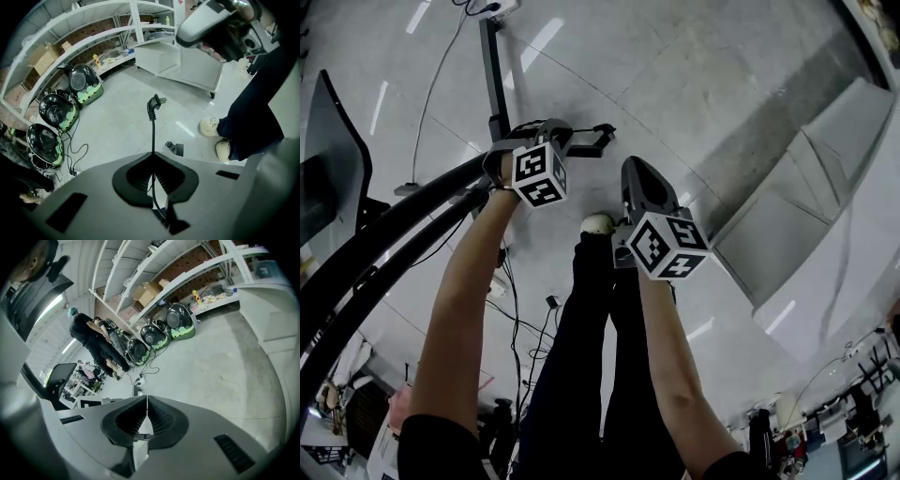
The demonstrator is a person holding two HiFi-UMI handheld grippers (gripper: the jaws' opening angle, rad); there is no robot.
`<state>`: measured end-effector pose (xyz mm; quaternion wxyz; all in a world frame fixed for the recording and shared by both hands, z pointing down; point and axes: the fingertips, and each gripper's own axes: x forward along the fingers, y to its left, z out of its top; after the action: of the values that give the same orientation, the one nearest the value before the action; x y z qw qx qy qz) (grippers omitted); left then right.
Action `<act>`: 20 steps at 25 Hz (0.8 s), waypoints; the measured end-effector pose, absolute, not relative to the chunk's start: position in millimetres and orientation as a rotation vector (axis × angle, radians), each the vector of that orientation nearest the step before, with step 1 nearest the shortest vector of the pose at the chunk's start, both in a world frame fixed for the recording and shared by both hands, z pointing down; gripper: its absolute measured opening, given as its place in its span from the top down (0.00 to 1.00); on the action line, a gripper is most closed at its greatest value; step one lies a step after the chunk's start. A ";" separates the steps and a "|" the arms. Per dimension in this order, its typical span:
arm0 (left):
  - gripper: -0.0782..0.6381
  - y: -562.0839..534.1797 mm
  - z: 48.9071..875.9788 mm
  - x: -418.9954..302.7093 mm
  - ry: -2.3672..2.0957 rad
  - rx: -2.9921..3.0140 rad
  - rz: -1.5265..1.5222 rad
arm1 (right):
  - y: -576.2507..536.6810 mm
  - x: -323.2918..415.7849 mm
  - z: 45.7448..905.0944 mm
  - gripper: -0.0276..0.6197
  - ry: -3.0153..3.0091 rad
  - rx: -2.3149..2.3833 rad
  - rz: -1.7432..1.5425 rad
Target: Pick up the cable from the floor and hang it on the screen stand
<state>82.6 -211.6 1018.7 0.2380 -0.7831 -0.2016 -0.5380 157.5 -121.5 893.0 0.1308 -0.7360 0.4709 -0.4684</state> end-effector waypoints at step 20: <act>0.87 -182.3 794.2 77.5 -0.379 -2.427 -1.310 | -106.7 164.0 698.3 0.92 1.432 -2.196 -1.184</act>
<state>77.5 -182.3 794.2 0.1778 -0.8579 -0.1339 -0.4631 164.0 -106.7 698.3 0.1323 -0.7567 0.4933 -0.4081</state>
